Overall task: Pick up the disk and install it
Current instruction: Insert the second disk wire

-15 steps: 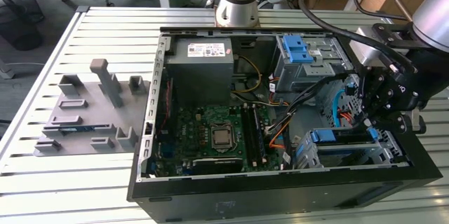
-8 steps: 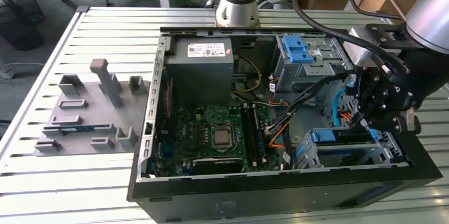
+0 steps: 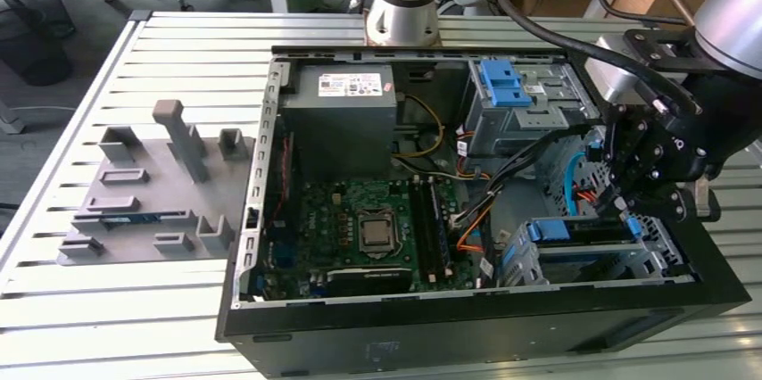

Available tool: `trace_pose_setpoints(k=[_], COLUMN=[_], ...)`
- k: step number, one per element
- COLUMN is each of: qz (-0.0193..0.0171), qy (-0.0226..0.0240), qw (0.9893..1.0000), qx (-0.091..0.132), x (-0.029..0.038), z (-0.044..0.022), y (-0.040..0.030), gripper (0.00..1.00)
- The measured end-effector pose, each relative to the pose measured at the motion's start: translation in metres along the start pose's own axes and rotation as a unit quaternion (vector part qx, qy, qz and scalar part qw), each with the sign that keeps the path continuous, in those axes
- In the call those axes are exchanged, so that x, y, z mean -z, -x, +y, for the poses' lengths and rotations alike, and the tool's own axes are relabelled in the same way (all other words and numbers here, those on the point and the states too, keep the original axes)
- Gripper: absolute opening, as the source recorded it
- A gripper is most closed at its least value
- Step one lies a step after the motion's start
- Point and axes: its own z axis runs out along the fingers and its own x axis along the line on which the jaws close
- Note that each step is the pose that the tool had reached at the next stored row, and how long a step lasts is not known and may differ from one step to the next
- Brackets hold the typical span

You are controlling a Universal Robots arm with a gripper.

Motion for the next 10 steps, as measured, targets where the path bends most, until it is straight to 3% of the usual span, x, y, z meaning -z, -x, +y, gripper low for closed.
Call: trace_pose_setpoints(k=[10], qz=[0.0], qy=[0.0], qw=[1.0], qx=[0.0], x=[0.0], z=[0.0001], y=[0.0], gripper=[0.11])
